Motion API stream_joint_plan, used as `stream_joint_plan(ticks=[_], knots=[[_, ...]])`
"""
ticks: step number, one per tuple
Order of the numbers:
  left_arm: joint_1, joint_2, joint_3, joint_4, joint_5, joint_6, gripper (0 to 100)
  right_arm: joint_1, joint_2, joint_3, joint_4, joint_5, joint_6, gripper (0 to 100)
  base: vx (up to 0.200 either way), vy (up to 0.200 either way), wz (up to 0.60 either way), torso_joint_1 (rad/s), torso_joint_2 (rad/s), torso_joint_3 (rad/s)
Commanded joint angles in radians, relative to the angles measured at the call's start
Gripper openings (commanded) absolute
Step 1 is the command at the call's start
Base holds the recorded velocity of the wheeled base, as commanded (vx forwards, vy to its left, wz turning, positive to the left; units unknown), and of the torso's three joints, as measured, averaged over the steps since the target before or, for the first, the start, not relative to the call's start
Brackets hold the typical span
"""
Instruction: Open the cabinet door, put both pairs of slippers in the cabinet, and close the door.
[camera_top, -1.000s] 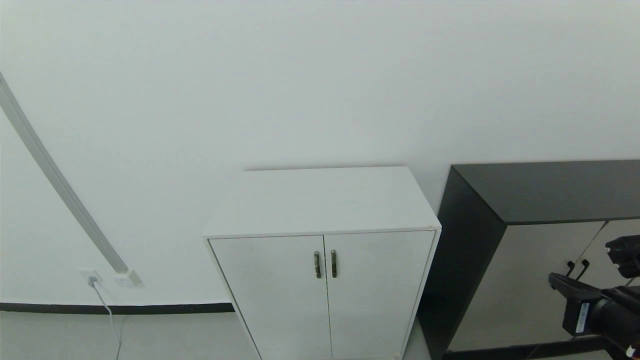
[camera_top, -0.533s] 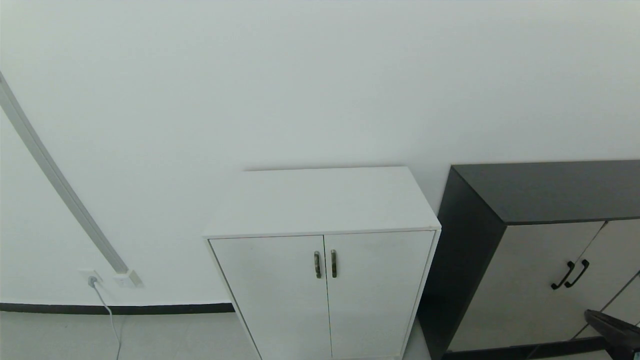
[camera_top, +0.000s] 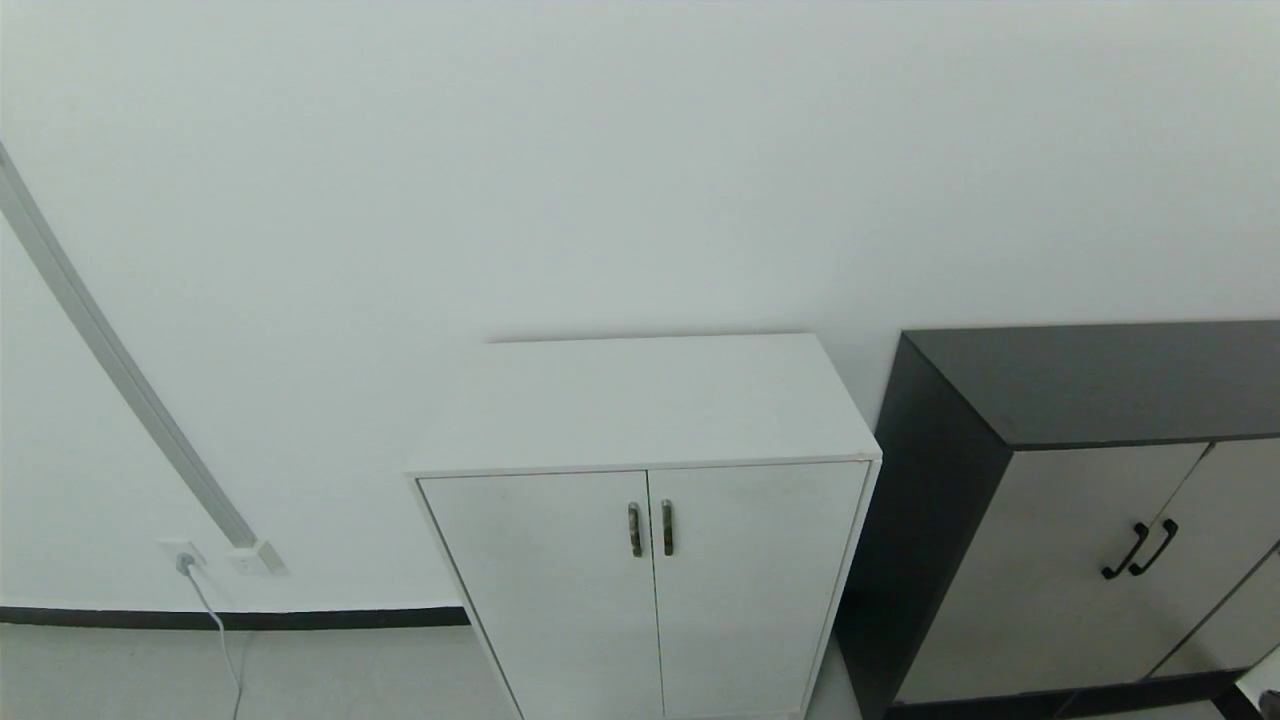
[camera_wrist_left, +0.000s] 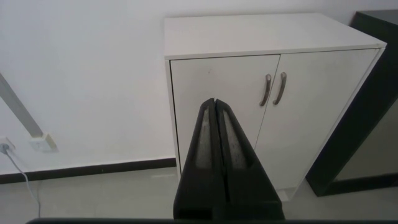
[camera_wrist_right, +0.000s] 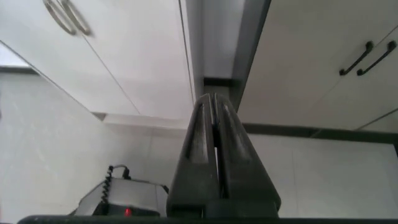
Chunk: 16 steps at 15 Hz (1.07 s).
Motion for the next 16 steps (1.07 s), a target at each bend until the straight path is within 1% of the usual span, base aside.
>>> stream_joint_plan(ticks=[1,6,10,14,16], knots=[[0.0,0.001,0.0,0.0,0.0,0.0,0,0.001,-0.111,-0.002,0.045,0.018,0.0,0,0.0,0.0,0.0,0.0,0.0,0.0],[0.0,0.001,0.0,0.0,0.0,0.0,0,0.009,-0.217,-0.002,0.123,0.025,0.0,0,0.0,0.0,0.0,0.0,0.0,0.0],[0.0,0.0,0.0,0.0,0.0,0.0,0,0.009,-0.283,0.001,0.208,0.087,0.0,0,0.0,0.0,0.0,0.0,0.0,0.0],[0.0,0.001,0.0,0.0,0.0,0.0,0,0.009,-0.3,0.051,0.211,0.134,0.0,0,0.0,0.0,0.0,0.0,0.0,0.0],[0.0,0.001,0.0,0.0,0.0,0.0,0,0.009,-0.306,0.051,0.209,0.17,0.002,0,0.0,0.0,0.0,0.0,0.0,0.0]])
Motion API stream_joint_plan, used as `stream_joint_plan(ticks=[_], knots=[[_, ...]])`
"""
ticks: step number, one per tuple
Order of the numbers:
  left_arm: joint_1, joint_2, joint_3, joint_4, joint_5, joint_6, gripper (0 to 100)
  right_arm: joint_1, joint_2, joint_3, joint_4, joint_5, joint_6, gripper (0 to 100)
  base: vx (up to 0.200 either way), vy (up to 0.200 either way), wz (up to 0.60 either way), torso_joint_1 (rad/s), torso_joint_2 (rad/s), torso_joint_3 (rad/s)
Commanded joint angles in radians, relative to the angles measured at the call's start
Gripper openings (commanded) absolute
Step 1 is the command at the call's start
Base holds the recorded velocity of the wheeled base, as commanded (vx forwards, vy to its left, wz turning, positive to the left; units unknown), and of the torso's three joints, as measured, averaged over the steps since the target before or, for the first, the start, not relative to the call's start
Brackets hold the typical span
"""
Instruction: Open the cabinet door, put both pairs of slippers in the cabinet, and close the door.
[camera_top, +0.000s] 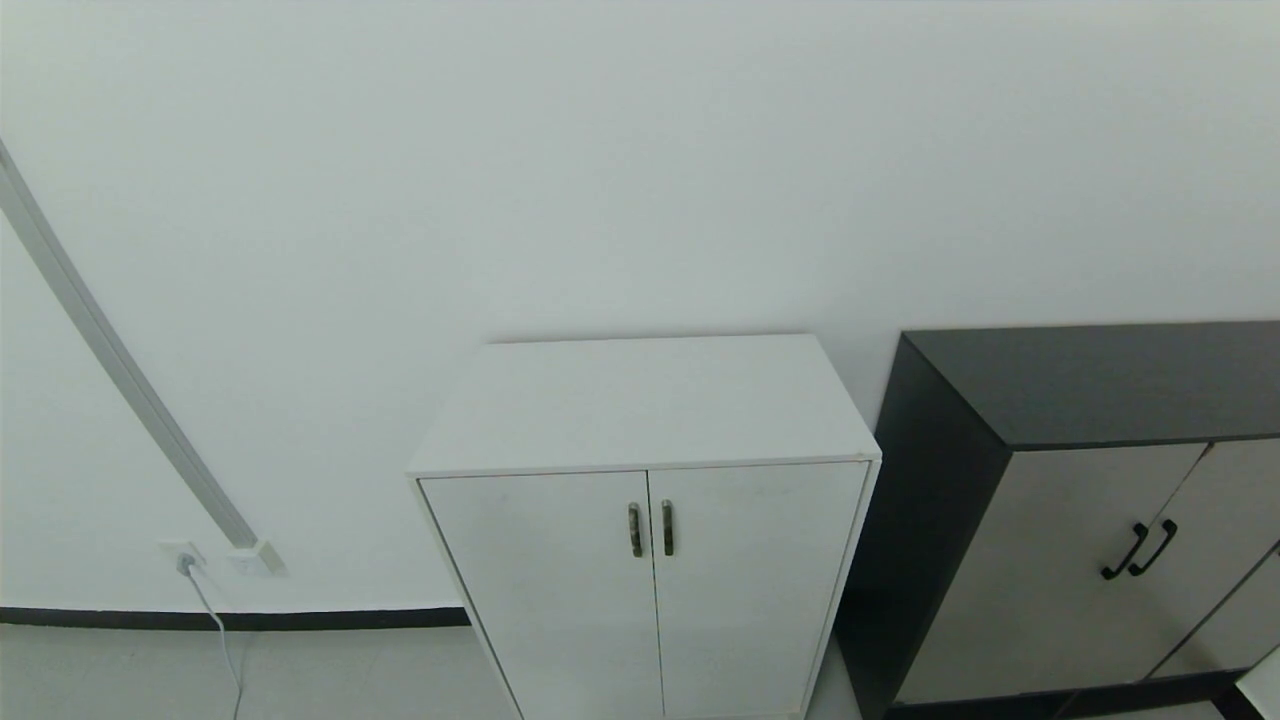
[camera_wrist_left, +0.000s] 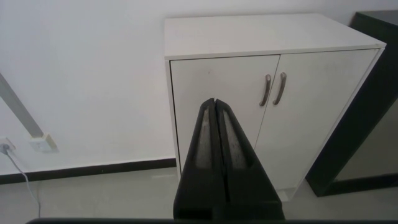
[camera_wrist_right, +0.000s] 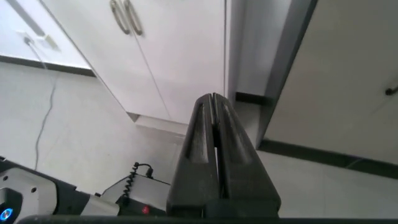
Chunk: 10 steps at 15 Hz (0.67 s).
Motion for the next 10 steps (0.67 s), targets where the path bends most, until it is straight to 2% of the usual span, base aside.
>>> stream_joint_plan(ticks=[1,3,4,8,10], knots=[[0.0,0.001,0.0,0.0,0.0,0.0,0,0.001,-0.005,0.004,-0.001,0.002,0.0,0,0.0,0.0,0.0,0.0,0.0,0.0],[0.0,0.001,0.0,0.0,0.0,0.0,0,-0.007,-0.083,0.003,0.004,-0.007,-0.089,0,0.0,0.0,0.0,0.0,0.0,0.0],[0.0,0.001,0.0,0.0,0.0,0.0,0,-0.013,-0.125,0.004,0.002,-0.003,-0.19,0,0.0,0.0,0.0,0.0,0.0,0.0],[0.0,0.001,0.0,0.0,0.0,0.0,0,-0.038,-0.126,0.012,-0.002,0.003,-0.205,0,0.0,0.0,0.0,0.0,0.0,0.0],[0.0,0.001,0.0,0.0,0.0,0.0,0,-0.148,-0.126,0.012,-0.002,-0.001,-0.214,0,0.0,0.0,0.0,0.0,0.0,0.0]])
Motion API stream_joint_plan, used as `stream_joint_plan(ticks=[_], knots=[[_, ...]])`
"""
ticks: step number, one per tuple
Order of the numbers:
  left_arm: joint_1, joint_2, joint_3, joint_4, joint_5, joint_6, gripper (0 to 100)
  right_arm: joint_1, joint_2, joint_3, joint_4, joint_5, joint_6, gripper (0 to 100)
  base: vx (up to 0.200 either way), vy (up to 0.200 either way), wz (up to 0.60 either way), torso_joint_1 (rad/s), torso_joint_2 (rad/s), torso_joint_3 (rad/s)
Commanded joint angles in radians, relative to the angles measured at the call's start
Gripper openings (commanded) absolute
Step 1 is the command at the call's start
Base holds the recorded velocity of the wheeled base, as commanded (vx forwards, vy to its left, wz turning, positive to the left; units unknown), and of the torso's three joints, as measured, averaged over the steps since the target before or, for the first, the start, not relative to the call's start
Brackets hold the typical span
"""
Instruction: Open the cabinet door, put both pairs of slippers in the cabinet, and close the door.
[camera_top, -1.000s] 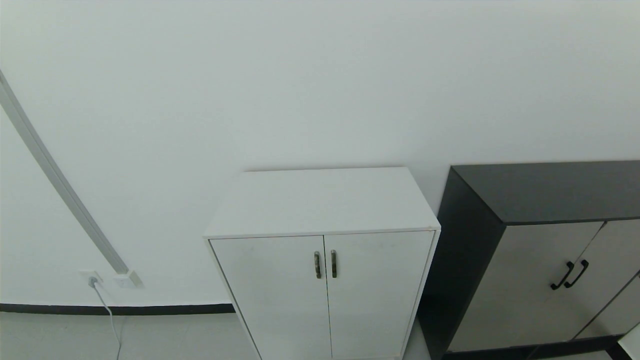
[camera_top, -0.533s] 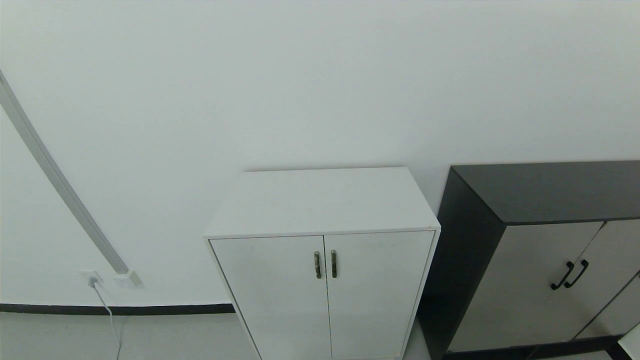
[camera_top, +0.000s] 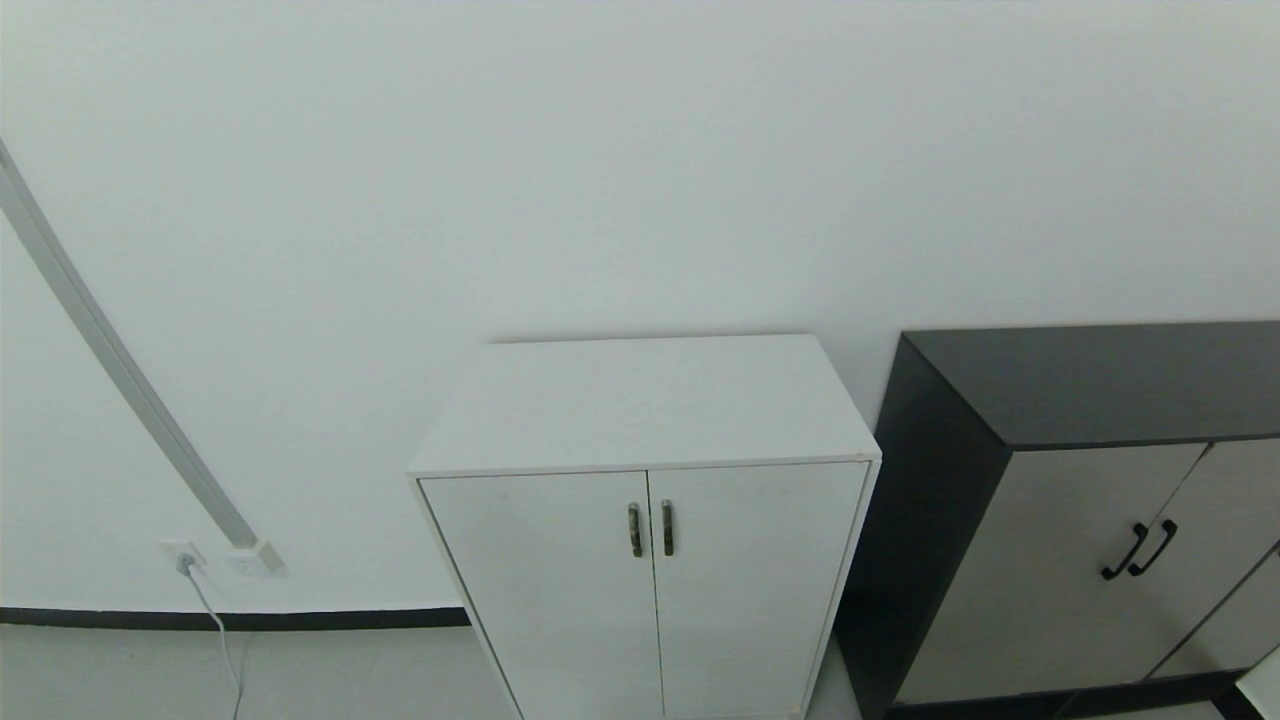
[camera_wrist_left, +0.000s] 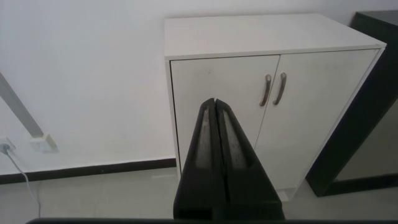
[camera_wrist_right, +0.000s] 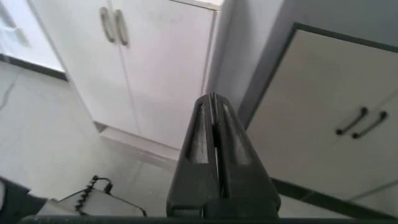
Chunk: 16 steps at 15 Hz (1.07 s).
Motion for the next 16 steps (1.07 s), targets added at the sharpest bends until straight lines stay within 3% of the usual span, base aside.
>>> stream_joint_plan(ticks=[1,8,11,14,16], knots=[[0.0,0.001,0.0,0.0,0.0,0.0,0,-0.134,-0.008,0.001,0.0,-0.001,-0.004,0,0.0,0.0,0.0,0.0,0.0,0.0],[0.0,0.0,0.0,0.0,0.003,-0.002,0,-0.232,-0.188,0.001,-0.001,0.005,0.042,0,0.0,0.0,0.0,0.0,0.0,0.0],[0.0,0.0,0.0,0.0,0.003,-0.003,0,-0.233,-0.191,0.008,-0.006,-0.053,0.12,0,0.0,0.0,0.0,0.0,0.0,0.0],[0.0,0.0,0.0,0.0,0.002,-0.002,0,-0.233,-0.191,0.034,-0.027,-0.029,0.137,0,0.0,0.0,0.0,0.0,0.0,0.0],[0.0,0.001,0.0,0.0,0.002,-0.002,0,-0.233,-0.191,0.036,-0.027,0.054,0.086,0,0.0,0.0,0.0,0.0,0.0,0.0]])
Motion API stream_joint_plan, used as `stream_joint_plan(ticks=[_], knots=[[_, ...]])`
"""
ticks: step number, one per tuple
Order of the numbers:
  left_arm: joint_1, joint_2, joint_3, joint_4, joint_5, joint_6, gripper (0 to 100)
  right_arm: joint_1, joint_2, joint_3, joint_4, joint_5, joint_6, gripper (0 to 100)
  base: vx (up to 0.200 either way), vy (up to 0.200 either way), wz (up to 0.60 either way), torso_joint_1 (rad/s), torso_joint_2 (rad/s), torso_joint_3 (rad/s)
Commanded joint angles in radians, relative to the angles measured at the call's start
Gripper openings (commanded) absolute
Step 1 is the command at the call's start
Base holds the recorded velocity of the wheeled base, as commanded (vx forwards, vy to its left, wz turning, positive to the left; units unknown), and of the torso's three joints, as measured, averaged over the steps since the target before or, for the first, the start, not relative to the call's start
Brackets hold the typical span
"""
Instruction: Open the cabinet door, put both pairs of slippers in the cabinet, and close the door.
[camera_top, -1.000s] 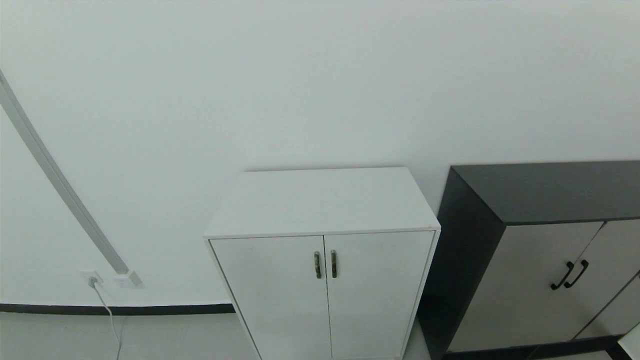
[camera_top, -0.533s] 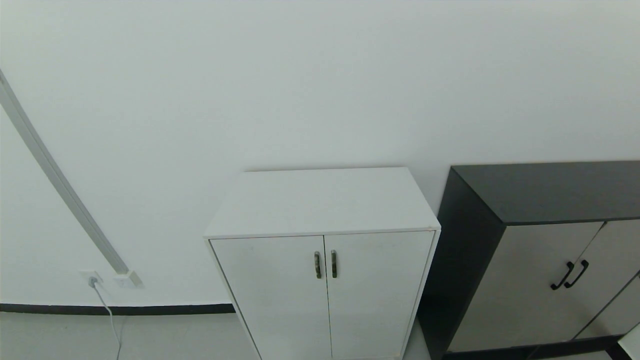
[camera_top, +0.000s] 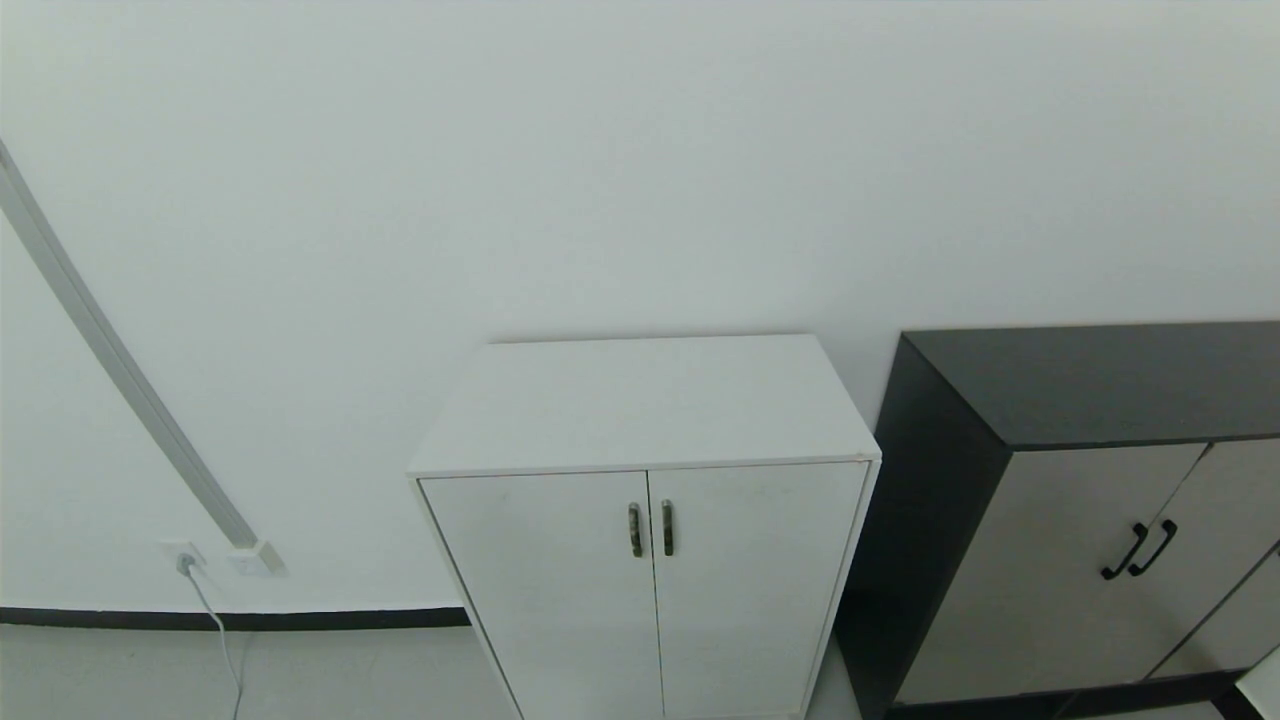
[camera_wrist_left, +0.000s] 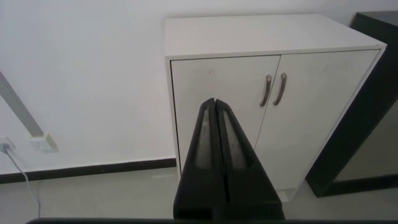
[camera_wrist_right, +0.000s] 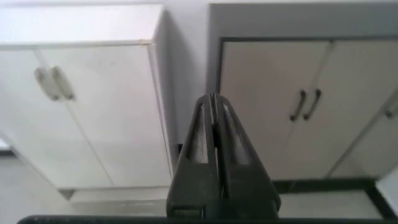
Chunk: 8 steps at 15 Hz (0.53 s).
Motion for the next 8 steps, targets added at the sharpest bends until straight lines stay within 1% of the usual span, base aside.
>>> stream_joint_plan(ticks=[1,2,3,8], knots=[[0.0,0.001,0.0,0.0,0.0,0.0,0,0.0,0.0,0.003,0.001,0.039,0.0,0,0.0,0.0,0.0,0.0,0.0,0.0],[0.0,0.001,0.0,0.0,0.0,0.0,0,0.003,0.002,0.003,-0.001,0.039,0.041,0,0.0,0.0,0.0,0.0,0.0,0.0],[0.0,0.001,0.0,0.0,0.0,0.0,0,0.003,0.003,0.003,-0.001,0.031,0.05,0,0.0,0.0,0.0,0.0,0.0,0.0],[0.0,0.001,0.0,0.0,0.001,0.0,0,0.003,0.0,0.003,-0.001,0.031,0.038,0,0.0,0.0,0.0,0.0,0.0,0.0]])
